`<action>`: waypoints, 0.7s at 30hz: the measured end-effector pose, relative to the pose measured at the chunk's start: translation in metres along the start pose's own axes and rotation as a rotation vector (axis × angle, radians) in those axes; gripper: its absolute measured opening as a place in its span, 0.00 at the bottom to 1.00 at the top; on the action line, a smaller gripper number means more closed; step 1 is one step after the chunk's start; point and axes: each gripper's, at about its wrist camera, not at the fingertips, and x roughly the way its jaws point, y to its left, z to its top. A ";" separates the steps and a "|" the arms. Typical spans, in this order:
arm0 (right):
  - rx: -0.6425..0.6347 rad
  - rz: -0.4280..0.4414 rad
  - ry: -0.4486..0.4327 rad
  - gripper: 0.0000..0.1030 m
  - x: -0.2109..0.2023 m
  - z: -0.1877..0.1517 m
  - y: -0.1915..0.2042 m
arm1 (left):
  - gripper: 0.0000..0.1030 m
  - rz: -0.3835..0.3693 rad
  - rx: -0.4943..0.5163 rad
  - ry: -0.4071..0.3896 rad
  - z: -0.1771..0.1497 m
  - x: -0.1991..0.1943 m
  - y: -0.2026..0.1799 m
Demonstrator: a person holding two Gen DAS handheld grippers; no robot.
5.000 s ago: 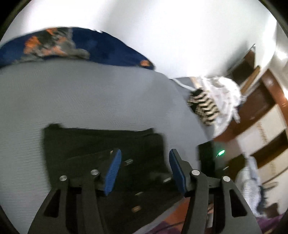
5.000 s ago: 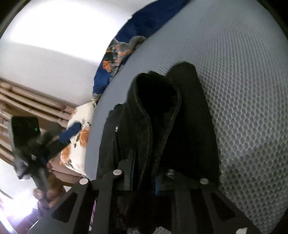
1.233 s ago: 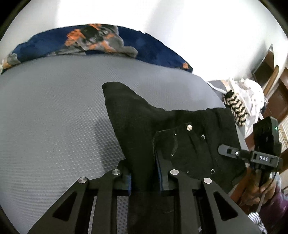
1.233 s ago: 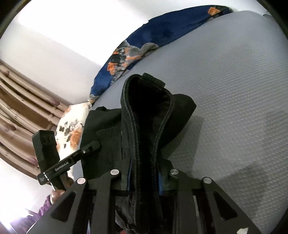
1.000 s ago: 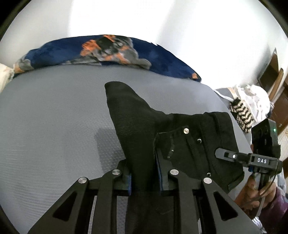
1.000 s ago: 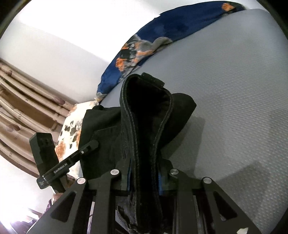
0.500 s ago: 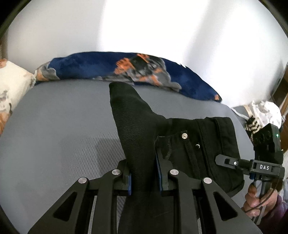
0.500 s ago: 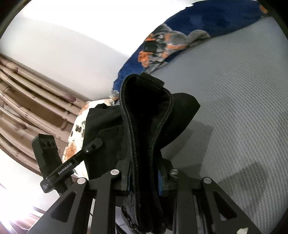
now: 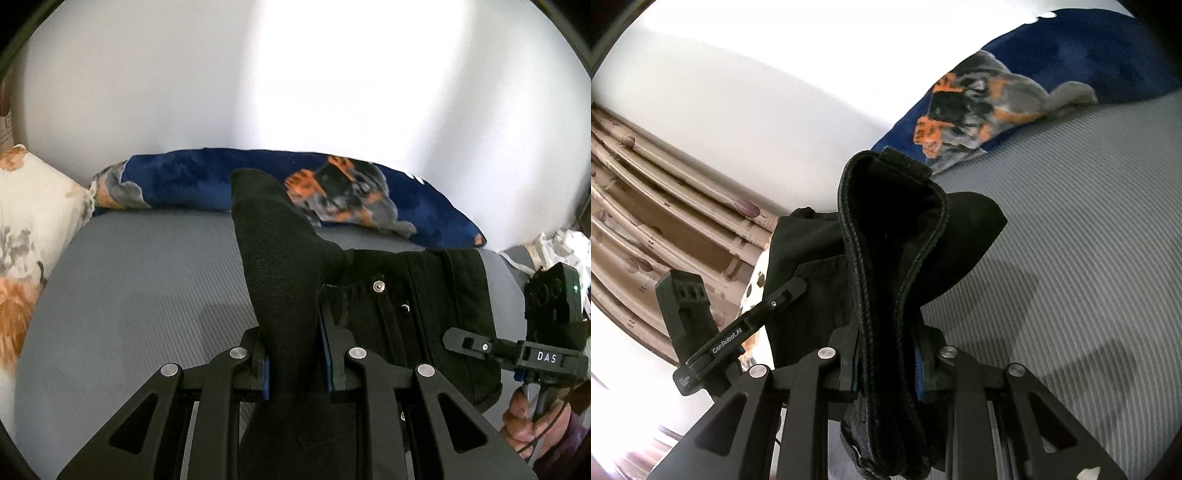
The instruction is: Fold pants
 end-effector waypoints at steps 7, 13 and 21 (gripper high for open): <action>0.001 0.003 0.011 0.20 0.033 0.025 -0.003 | 0.20 0.021 -0.008 -0.012 0.024 0.024 0.023; 0.020 0.000 0.033 0.20 0.061 0.033 -0.017 | 0.20 0.030 -0.034 0.008 0.026 0.051 0.045; 0.066 -0.020 0.060 0.20 0.094 0.040 -0.046 | 0.20 0.038 -0.065 0.063 0.013 0.093 0.064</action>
